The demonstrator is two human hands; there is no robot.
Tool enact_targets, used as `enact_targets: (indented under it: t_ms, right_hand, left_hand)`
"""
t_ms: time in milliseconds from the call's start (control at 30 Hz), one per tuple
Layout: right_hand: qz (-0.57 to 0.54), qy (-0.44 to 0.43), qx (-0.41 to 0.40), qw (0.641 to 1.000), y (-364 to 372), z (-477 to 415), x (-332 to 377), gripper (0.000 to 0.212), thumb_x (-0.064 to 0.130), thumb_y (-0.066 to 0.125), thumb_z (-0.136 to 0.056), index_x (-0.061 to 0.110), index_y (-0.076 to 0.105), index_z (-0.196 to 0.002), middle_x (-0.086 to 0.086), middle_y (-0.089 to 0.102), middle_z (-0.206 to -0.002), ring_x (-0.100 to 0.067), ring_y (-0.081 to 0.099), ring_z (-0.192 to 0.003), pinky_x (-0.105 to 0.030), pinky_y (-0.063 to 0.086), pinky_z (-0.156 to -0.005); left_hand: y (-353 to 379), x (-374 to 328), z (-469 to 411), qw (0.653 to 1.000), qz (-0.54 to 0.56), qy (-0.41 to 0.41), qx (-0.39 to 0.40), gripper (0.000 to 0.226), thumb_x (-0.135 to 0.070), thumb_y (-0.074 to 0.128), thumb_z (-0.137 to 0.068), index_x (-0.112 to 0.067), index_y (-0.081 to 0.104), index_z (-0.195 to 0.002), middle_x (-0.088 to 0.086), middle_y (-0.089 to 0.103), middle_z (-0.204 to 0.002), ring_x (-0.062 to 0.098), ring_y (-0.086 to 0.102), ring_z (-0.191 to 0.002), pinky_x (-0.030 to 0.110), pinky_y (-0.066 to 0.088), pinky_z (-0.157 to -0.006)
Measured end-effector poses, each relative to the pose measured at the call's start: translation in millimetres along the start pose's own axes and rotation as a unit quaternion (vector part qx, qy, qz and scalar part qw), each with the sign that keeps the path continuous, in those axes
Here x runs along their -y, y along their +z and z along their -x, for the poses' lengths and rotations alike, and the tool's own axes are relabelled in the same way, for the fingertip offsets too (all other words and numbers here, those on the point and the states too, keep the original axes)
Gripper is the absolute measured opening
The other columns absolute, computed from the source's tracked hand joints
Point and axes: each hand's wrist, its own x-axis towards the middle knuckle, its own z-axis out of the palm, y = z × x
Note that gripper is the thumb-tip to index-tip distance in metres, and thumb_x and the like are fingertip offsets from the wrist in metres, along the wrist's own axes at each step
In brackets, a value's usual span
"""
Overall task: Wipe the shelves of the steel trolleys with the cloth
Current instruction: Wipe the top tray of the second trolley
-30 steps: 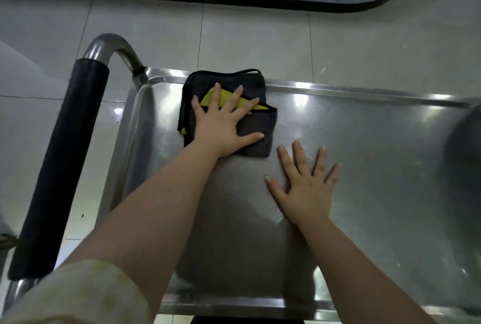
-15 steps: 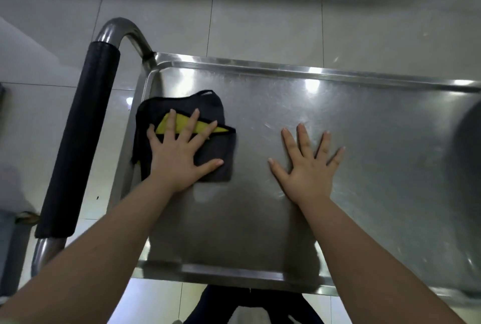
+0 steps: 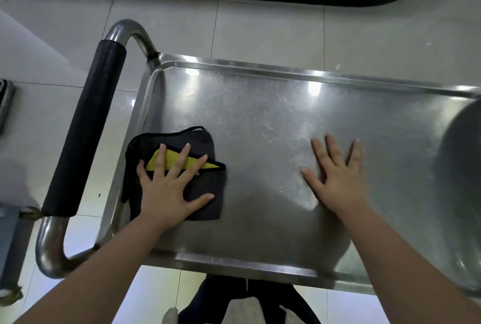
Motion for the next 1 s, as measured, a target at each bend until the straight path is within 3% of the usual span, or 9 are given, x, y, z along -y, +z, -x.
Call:
enact_targets:
  t_ms: [133, 267, 567, 700, 900, 1000]
  right_hand:
    - [0.013, -0.009, -0.022, 1.000, 8, 5, -4, 0.075, 0.076, 0.012, -0.089, 0.041, 0.008, -0.155, 0.004, 0.007, -0.165, -0.042, -0.007, -0.148, -0.052, -0.007, -0.119]
    - [0.009, -0.021, -0.048, 0.999, 14, 1, -7, 0.074, 0.074, 0.019, -0.091, 0.039, 0.012, -0.155, 0.004, 0.009, -0.165, -0.043, -0.004, -0.148, -0.054, -0.004, -0.119]
    - [0.004, -0.026, -0.071, 0.997, 22, -2, -12, 0.075, 0.075, 0.025, -0.091, 0.037, 0.017, -0.155, 0.006, 0.011, -0.164, -0.040, -0.004, -0.149, -0.055, -0.001, -0.120]
    - [-0.006, -0.022, -0.064, 0.998, 19, -2, -13, 0.075, 0.077, 0.024, -0.089, 0.042, 0.013, -0.155, 0.008, 0.013, -0.164, -0.037, -0.003, -0.150, -0.052, -0.001, -0.120]
    - [-0.009, -0.015, -0.059, 0.998, 20, -1, -12, 0.075, 0.077, 0.021, -0.090, 0.042, 0.006, -0.155, 0.008, 0.006, -0.165, -0.035, -0.009, -0.150, -0.054, 0.000, -0.119]
    - [-0.006, -0.020, -0.063, 0.998, 22, -1, -10, 0.076, 0.076, 0.023, -0.091, 0.040, 0.007, -0.156, 0.005, 0.004, -0.165, -0.038, -0.009, -0.149, -0.056, 0.001, -0.119]
  left_hand:
    - [-9, -11, -42, 1.000, 0.013, -0.016, -0.004, 0.081, -0.090, 0.023, -0.075, -0.056, 0.018, -0.149, -0.010, 0.015, -0.164, 0.037, 0.001, -0.150, 0.073, 0.009, -0.106]
    - [-17, -42, -124, 0.999, 0.023, -0.022, 0.017, 0.082, -0.096, 0.007, -0.068, -0.065, -0.006, -0.143, -0.017, -0.003, -0.164, 0.033, -0.014, -0.149, 0.072, 0.000, -0.109]
    - [-22, -181, -225, 0.998, 0.020, 0.059, 0.031, 0.086, -0.094, 0.006, -0.069, -0.059, -0.003, -0.147, -0.014, -0.007, -0.164, 0.036, -0.020, -0.147, 0.075, -0.012, -0.102]
    - [-23, -142, -216, 0.998, 0.023, 0.050, 0.024, 0.084, -0.095, 0.012, -0.070, -0.061, -0.001, -0.146, -0.016, -0.006, -0.164, 0.031, -0.015, -0.149, 0.074, -0.007, -0.107]
    - [-33, 8, -186, 0.992, 0.056, -0.110, 0.016, 0.086, -0.098, 0.011, -0.065, -0.064, 0.005, -0.144, -0.015, 0.002, -0.164, 0.030, -0.006, -0.151, 0.073, 0.001, -0.108]
    - [-33, 13, -183, 0.989, 0.047, -0.138, 0.015, 0.084, -0.097, 0.010, -0.067, -0.064, 0.004, -0.144, -0.014, 0.003, -0.164, 0.034, -0.005, -0.150, 0.074, 0.001, -0.108]
